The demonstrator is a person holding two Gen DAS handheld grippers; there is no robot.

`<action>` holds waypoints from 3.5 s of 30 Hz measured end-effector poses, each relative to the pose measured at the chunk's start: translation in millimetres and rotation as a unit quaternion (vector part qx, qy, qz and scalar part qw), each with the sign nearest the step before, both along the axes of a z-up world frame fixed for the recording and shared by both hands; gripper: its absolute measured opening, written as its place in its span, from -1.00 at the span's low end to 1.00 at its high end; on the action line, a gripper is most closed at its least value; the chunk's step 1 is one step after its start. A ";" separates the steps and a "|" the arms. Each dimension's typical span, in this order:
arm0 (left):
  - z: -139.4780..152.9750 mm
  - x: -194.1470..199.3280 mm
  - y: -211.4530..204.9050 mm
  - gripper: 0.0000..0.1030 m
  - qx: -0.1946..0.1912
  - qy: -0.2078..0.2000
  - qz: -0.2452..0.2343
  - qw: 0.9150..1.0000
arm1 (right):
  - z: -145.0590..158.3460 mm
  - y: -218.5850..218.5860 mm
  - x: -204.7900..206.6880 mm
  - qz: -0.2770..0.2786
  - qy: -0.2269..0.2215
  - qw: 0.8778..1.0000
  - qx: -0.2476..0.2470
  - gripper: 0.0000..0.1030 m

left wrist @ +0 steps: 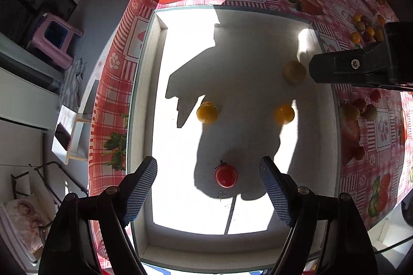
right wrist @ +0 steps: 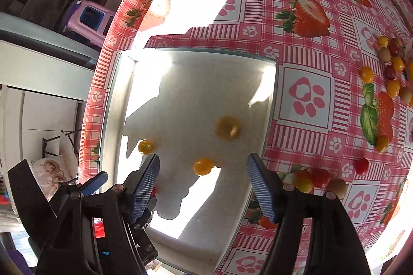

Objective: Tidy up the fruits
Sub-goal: 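Carry both tomatoes into the white tray and open both tools, then move both open tools back over the scattered fruits, then grasp a red cherry tomato with the left tool while the right tool grasps a brown kiwi, then carry both fruits into the white tray and open both tools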

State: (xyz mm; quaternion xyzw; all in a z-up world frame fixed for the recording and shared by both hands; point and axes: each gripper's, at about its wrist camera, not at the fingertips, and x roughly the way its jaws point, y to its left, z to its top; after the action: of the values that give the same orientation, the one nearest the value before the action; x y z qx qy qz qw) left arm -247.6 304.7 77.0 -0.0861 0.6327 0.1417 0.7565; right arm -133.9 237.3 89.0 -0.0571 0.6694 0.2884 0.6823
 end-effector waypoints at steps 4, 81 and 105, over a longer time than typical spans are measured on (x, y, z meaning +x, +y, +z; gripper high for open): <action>11.0 17.7 -17.9 0.58 0.000 -0.016 -0.029 0.999 | 5.6 -35.2 9.9 -0.038 -0.006 0.999 -0.004 0.43; -5.9 144.4 -187.6 -0.55 -0.115 -0.023 -0.152 0.981 | -20.8 -300.5 117.8 -0.204 -0.040 0.975 -0.081 -0.42; -29.4 164.2 -228.5 -0.58 -0.081 -0.013 -0.200 0.976 | -16.4 -320.0 97.6 -0.219 -0.026 0.972 -0.079 -0.42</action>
State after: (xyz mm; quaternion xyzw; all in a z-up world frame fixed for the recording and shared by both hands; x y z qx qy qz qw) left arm -83.5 76.2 47.6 -0.0206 0.6365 -0.0649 0.7683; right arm -36.4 -82.7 72.7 0.0301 0.6679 0.0766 0.7397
